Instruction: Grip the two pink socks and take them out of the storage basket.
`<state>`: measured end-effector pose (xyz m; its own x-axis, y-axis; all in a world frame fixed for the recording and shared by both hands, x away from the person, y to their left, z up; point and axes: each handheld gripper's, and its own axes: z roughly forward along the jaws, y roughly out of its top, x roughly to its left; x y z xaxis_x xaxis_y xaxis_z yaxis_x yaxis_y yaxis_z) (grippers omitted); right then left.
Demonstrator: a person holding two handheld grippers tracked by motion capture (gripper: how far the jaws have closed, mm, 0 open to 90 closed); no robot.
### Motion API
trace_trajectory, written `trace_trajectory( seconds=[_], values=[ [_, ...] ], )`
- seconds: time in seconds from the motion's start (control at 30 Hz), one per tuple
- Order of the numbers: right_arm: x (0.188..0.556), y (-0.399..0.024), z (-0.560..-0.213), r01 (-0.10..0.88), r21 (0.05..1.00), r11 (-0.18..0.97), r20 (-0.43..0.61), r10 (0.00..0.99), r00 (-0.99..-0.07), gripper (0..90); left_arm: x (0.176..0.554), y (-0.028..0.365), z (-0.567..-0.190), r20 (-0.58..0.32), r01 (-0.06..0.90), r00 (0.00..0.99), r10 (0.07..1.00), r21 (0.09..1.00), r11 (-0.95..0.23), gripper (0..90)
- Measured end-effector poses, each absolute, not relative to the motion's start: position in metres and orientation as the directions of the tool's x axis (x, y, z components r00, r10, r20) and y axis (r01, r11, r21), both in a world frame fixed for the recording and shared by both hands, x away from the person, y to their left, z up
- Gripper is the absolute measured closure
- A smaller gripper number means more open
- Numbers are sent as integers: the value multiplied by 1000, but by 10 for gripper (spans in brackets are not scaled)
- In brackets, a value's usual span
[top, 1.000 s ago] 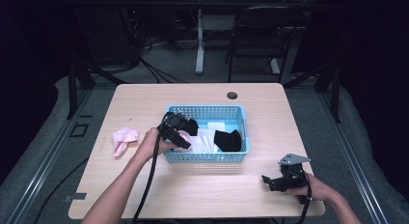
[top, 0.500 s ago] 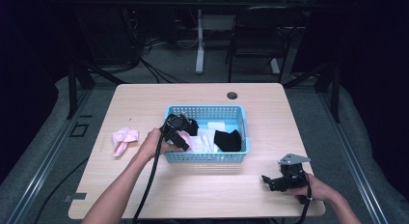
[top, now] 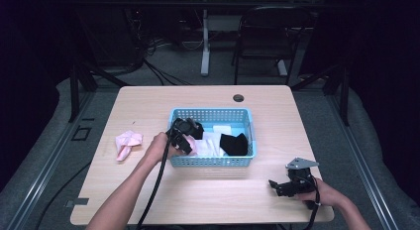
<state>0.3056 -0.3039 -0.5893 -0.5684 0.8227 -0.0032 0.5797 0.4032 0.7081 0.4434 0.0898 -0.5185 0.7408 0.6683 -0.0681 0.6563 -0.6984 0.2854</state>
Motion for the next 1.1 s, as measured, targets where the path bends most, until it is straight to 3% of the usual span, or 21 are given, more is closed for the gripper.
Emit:
trace_trajectory(
  seconds=[0.17,0.67,1.1],
  values=[
    [306,-304,-589,580,708,403,-3,823,-568,0,443,90,-517,-48,646,747,663,286,-708,886],
    [306,-304,-589,581,708,402,-2,823,-568,0,440,107,-480,-3,626,727,687,416,-660,893],
    [306,-304,-589,580,708,403,-2,823,-568,0,440,107,-456,-7,607,733,680,457,-650,893]
  ],
)
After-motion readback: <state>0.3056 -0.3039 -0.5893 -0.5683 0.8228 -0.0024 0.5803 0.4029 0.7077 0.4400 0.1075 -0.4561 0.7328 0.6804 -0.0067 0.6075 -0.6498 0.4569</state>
